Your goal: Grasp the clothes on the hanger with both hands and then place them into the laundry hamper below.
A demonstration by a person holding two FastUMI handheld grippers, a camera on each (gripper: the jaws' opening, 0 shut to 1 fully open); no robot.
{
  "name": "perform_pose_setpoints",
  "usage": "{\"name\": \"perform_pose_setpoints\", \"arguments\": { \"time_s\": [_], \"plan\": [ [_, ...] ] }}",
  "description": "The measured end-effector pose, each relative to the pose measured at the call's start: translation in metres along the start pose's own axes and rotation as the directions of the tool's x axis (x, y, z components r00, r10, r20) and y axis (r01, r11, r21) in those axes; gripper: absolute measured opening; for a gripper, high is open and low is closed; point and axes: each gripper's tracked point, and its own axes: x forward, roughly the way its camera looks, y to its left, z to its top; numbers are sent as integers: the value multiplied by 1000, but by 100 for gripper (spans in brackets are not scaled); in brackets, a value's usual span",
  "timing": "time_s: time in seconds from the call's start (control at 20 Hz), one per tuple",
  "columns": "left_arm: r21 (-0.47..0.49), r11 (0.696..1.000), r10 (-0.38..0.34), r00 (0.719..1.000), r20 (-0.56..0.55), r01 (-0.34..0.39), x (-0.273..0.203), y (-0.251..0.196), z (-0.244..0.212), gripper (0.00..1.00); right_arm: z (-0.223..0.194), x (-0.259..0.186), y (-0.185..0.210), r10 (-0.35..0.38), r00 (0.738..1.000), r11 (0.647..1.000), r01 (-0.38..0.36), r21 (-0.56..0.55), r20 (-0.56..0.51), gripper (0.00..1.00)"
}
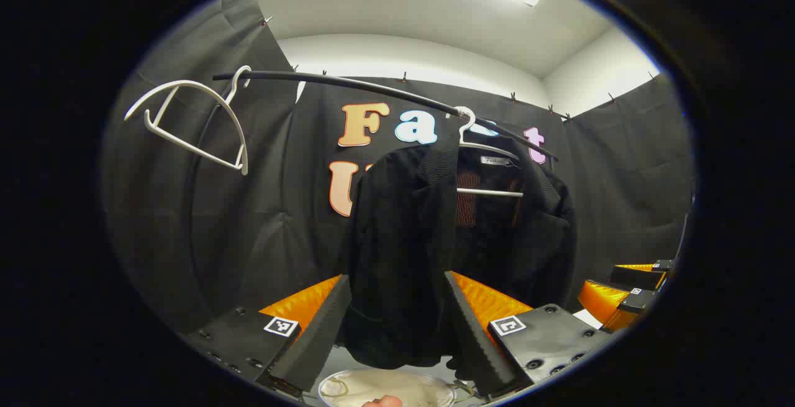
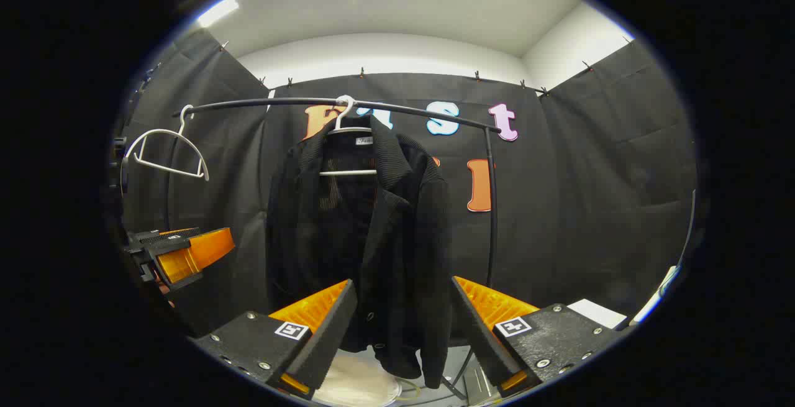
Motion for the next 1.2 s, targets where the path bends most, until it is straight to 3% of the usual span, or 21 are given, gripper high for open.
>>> {"name": "perform_pose_setpoints", "arguments": {
  "time_s": [0.4,0.45,0.65,0.7,0.9,1.0,1.15,1.2],
  "plan": [
    [-4,1000,-2,1000,-7,2,-3,1,-1,97,1,-7,2,3,1000,1000,-3,-6,1,93],
    [-4,1000,-2,1000,-7,2,-3,1,-1,93,1,-6,2,3,1000,1000,-3,-5,1,93],
    [0,1000,1,1000,-7,-1,-3,2,-1,92,1,-7,4,7,1000,1000,-7,-1,-1,93],
    [0,1000,0,1000,-9,0,-4,2,-1,96,1,-8,4,10,1000,1000,-10,1,-2,93],
    [3,1000,0,1000,-11,0,-5,2,-1,92,-1,-10,5,14,1000,1000,-14,-5,-7,93],
    [3,1000,-3,1000,-11,3,-5,2,-1,100,-1,-10,5,13,1000,1000,-13,-4,-7,93],
    [6,1000,-9,1000,-9,9,-3,0,-1,97,0,-9,3,10,1000,1000,-10,0,-6,93],
    [7,1000,-11,1000,-9,11,-2,0,0,100,0,-9,3,9,1000,1000,-9,0,-7,93]
  ]
}}
